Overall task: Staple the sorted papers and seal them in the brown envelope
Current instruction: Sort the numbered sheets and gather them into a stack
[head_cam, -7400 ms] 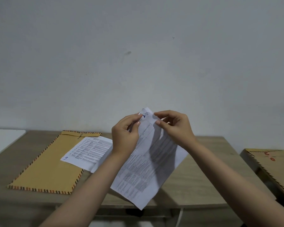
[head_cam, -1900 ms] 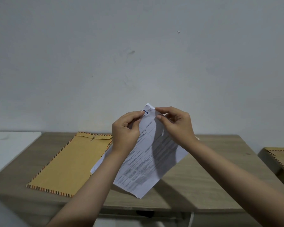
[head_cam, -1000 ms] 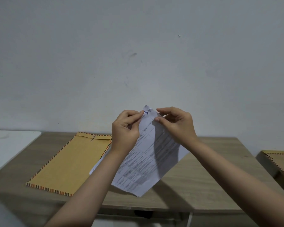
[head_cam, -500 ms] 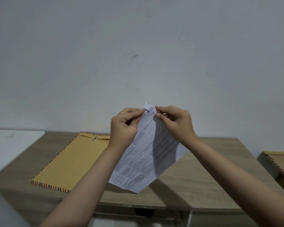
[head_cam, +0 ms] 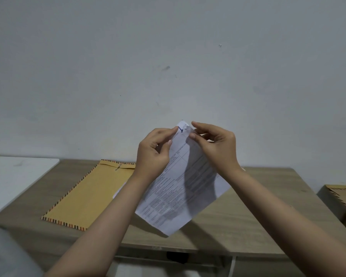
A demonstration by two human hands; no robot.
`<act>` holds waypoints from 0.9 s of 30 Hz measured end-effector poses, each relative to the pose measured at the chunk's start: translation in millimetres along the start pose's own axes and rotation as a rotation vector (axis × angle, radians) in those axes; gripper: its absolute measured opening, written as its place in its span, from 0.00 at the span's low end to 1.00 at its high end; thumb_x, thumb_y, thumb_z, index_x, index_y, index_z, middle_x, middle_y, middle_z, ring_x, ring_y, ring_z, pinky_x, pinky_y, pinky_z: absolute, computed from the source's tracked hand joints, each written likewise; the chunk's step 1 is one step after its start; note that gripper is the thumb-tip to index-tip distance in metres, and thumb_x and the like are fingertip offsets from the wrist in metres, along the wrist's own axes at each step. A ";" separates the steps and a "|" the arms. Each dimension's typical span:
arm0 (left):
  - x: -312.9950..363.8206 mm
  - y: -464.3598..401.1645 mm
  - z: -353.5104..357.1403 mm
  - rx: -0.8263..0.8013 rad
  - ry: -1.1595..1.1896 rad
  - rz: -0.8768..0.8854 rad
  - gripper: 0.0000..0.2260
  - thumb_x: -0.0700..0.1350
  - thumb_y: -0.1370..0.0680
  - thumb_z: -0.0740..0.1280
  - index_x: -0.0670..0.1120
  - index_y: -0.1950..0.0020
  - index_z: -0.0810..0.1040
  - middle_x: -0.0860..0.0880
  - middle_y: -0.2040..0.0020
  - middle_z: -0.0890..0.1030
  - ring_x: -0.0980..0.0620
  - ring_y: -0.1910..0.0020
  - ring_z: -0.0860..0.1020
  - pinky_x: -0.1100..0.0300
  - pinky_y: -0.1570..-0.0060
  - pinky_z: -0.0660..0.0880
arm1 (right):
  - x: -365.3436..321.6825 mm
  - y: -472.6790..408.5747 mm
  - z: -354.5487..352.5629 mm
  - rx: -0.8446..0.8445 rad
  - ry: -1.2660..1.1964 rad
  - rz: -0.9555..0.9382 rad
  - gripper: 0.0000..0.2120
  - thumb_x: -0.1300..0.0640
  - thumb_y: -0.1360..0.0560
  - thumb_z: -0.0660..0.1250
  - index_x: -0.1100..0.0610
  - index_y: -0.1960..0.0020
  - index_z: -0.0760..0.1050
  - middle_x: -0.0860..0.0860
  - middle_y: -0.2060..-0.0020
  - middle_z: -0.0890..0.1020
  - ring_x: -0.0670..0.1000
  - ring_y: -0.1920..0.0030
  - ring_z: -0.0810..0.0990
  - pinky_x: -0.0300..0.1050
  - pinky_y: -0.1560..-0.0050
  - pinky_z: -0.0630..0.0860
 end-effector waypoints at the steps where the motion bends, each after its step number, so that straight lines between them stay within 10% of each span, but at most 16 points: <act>1: -0.3 1.0 0.4 0.003 -0.009 0.006 0.17 0.28 0.25 0.63 0.43 0.41 0.80 0.49 0.47 0.80 0.59 0.46 0.78 0.65 0.47 0.76 | 2.3 0.7 1.1 -0.002 -0.009 0.014 0.15 0.64 0.32 0.74 0.50 0.48 0.80 0.41 0.59 0.83 0.40 0.63 0.80 0.35 0.59 0.78; 27: -26.3 15.5 50.0 -0.255 -0.016 -0.097 0.17 0.30 0.25 0.65 0.46 0.41 0.81 0.59 0.49 0.78 0.61 0.50 0.77 0.70 0.53 0.75 | 61.8 40.8 -42.0 0.160 0.023 0.309 0.12 0.62 0.31 0.74 0.53 0.48 0.81 0.47 0.60 0.84 0.40 0.62 0.81 0.33 0.59 0.77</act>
Point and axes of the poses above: each hand's wrist, its own y-axis away from the middle knuckle, its own z-axis out of the palm, x = y × z, the point moved 10 cm from there along -y, towards the middle knuckle
